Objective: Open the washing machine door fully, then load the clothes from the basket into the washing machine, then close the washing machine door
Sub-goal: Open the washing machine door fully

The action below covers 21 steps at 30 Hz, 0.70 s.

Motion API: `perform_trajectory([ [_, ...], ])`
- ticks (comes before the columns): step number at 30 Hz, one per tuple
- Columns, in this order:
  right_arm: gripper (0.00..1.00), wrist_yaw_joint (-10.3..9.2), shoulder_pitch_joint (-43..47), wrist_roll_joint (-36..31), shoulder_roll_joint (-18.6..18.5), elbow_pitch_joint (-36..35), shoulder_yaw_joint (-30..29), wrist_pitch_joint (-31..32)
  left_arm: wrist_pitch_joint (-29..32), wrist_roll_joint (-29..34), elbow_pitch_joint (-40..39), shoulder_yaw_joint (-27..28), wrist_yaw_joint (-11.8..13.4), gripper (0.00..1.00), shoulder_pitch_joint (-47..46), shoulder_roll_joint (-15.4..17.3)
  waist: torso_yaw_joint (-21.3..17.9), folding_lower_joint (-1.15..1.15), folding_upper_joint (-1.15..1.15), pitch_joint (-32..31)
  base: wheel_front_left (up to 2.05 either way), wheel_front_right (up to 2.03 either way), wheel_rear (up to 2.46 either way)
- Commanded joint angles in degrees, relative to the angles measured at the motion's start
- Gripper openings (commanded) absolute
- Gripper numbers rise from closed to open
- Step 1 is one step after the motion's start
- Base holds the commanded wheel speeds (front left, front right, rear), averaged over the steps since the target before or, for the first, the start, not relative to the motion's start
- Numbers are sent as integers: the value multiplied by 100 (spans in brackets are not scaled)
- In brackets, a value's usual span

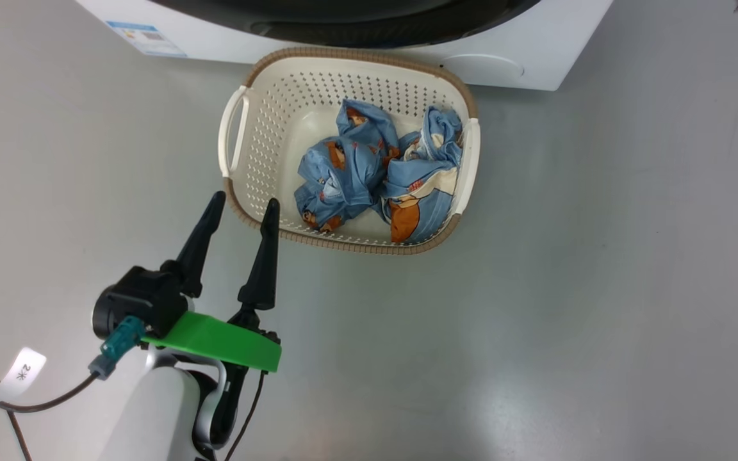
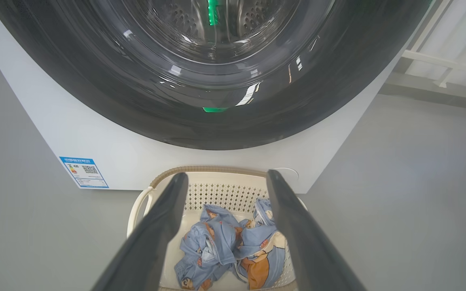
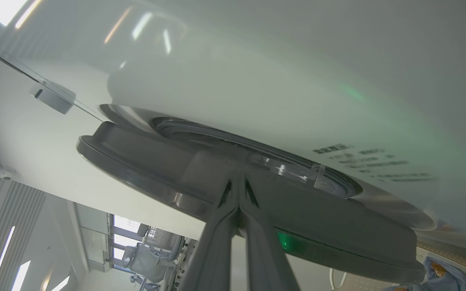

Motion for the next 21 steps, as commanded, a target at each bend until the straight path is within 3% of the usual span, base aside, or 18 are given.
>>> perform_trajectory([
  [1,0,9,-93,-67,101,-99,-20,22,-37,-40,-160,146,50,100,-88,114,55,0,0,68,0,0,0],
  [21,0,9,-434,-574,180,-104,68,-7,-37,-136,-231,-10,112,100,-148,114,251,0,0,246,0,0,0],
])
